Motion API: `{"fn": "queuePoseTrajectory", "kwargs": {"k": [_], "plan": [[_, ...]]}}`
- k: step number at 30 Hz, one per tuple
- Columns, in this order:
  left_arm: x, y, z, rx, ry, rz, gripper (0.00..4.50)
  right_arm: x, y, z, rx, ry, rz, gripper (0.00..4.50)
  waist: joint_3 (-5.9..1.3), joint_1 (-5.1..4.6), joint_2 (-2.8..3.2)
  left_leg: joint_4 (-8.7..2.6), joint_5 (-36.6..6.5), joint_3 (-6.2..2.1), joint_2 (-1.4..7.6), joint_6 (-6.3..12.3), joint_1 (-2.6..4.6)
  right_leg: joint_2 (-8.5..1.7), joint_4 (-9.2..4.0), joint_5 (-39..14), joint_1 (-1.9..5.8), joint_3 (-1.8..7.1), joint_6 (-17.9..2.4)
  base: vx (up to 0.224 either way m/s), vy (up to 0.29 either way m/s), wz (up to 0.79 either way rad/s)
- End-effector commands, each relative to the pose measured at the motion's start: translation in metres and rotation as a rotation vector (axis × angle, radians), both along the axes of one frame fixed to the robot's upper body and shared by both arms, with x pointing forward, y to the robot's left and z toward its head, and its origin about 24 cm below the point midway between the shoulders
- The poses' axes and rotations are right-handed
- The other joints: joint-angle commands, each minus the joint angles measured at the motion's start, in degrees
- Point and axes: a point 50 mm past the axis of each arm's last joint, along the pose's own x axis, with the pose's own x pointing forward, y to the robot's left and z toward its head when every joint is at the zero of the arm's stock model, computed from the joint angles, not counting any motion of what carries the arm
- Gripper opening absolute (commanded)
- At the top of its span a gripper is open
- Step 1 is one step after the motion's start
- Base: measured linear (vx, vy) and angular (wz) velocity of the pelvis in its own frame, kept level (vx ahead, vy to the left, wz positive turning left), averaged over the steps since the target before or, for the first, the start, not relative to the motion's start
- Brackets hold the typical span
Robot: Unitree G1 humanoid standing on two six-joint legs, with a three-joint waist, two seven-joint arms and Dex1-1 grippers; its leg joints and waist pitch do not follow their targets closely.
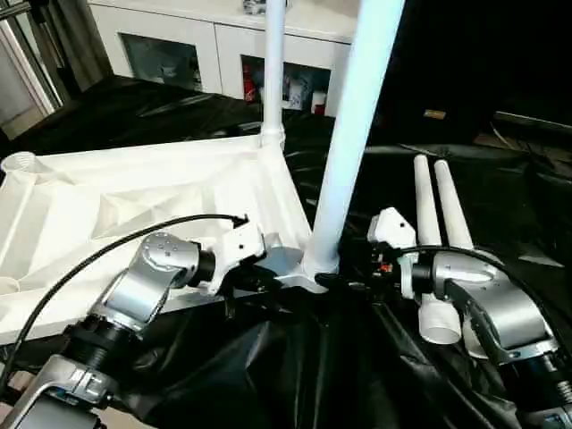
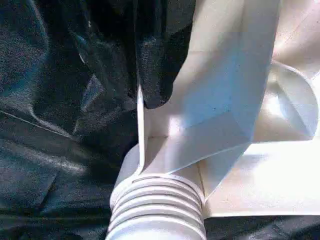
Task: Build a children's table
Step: Insert table leg to table base, then rotate leg to tighten
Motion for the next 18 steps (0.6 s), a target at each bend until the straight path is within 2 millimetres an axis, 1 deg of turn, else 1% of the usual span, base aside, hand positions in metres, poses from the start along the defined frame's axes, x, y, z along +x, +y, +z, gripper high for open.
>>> {"fn": "queuePoseTrajectory", "kwargs": {"k": [1,2,4,5,6,7,8,9,13,14,15,16,17,18], "plan": [[-0.002,-0.018,0.019,-0.124,-0.065,-0.098,0.00,-0.004,0.006,-0.012,-0.019,0.051,0.026,3.42,-3.53,0.03,-0.13,-3.28,-1.5,-0.06,1.91,3.01,-0.13,-4.47,-3.18,1.3,3.71,2.66,-12.7,0.000,0.000,0.00],[-0.002,-0.018,0.019,-0.124,-0.065,-0.098,0.00,-0.004,0.006,-0.012,-0.019,0.051,0.026,3.42,-3.52,0.04,-0.11,-3.26,-1.7,-0.05,1.92,2.92,-0.15,-4.48,-3.19,1.1,3.70,2.64,-12.8,0.000,0.000,0.00],[-0.002,-0.018,0.019,-0.125,-0.065,-0.098,0.00,-0.003,0.008,-0.014,-0.023,0.053,0.024,3.04,-3.53,0.02,-0.05,-3.24,-1.9,-0.10,1.94,2.75,-0.19,-4.48,-3.12,1.0,3.72,2.63,-12.8,0.000,0.000,0.00],[-0.002,-0.018,0.018,-0.125,-0.065,-0.100,0.00,-0.002,0.010,-0.016,-0.029,0.052,0.023,3.00,-3.53,-0.03,-0.01,-3.22,-2.3,-0.11,1.91,2.55,-0.16,-4.46,-3.13,0.4,3.64,2.61,-12.7,0.000,0.000,0.00],[-0.002,-0.019,0.018,-0.124,-0.064,-0.100,0.00,-0.001,0.012,-0.017,-0.033,0.050,0.023,3.00,-3.52,-0.05,-0.05,-3.20,-2.4,-0.08,1.87,2.49,-0.19,-4.45,-3.15,0.3,3.66,2.63,-12.7,0.000,0.000,0.00],[-0.002,-0.019,0.018,-0.124,-0.064,-0.100,0.00,-0.001,0.013,-0.017,-0.035,0.050,0.024,2.90,-3.51,-0.04,-0.16,-3.18,-2.5,-0.06,1.86,2.45,-0.20,-4.47,-3.18,0.1,3.67,2.65,-12.6,0.000,0.000,0.00],[-0.002,-0.019,0.018,-0.124,-0.064,-0.100,0.00,-0.001,0.014,-0.018,-0.036,0.049,0.025,2.65,-3.52,-0.02,-0.09,-3.19,-2.5,-0.09,1.86,2.37,-0.23,-4.51,-3.16,-0.2,3.69,2.65,-12.6,0.000,0.000,0.00],[-0.002,-0.019,0.017,-0.123,-0.063,-0.101,0.00,0.000,0.016,-0.019,-0.037,0.051,0.027,2.62,-3.51,-0.04,-0.19,-3.18,-2.6,-0.08,1.85,2.30,-0.23,-4.47,-3.16,-0.4,3.69,2.65,-12.5,0.000,0.000,0.00],[-0.002,-0.020,0.016,-0.121,-0.062,-0.099,0.00,0.000,0.019,-0.021,-0.049,0.048,0.045,2.35,-3.57,-0.08,-0.19,-3.10,-2.3,-0.12,1.83,2.37,-0.25,-4.48,-3.04,-0.3,3.71,2.64,-12.3,0.000,0.000,0.00],[-0.002,-0.020,0.016,-0.121,-0.061,-0.099,0.00,-0.001,0.020,-0.021,-0.049,0.047,0.049,2.35,-3.55,-0.10,-0.35,-3.10,-2.3,-0.09,1.82,2.46,-0.27,-4.46,-3.08,-0.4,3.74,2.64,-12.2,0.000,0.000,0.00],[-0.002,-0.020,0.016,-0.121,-0.061,-0.099,0.00,-0.001,0.020,-0.021,-0.049,0.047,0.049,2.35,-3.61,-0.06,-0.26,-3.09,-2.0,-0.13,1.82,2.53,-0.27,-4.46,-2.98,-0.2,3.76,2.62,-12.2,0.000,0.000,0.00],[-0.002,-0.020,0.016,-0.120,-0.061,-0.099,0.00,-0.001,0.020,-0.022,-0.045,0.053,0.052,2.80,-3.63,-0.07,-0.22,-3.07,-1.8,-0.13,1.82,2.56,-0.27,-4.47,-2.96,0.0,3.75,2.63,-12.3,0.000,0.000,0.00],[-0.002,-0.020,0.016,-0.119,-0.061,-0.097,0.00,-0.001,0.020,-0.022,-0.029,0.074,0.048,2.88,-3.65,-0.11,-0.34,-3.02,-1.6,-0.08,1.79,2.76,-0.25,-4.41,-2.90,0.4,3.73,2.64,-12.3,0.000,0.000,0.00],[-0.002,-0.020,0.016,-0.119,-0.062,-0.097,0.00,-0.001,0.020,-0.022,-0.022,0.085,0.046,2.84,-3.69,-0.09,-0.30,-3.01,-1.2,-0.12,1.78,2.90,-0.25,-4.42,-2.87,0.8,3.74,2.59,-12.5,0.000,0.000,0.00]]}}
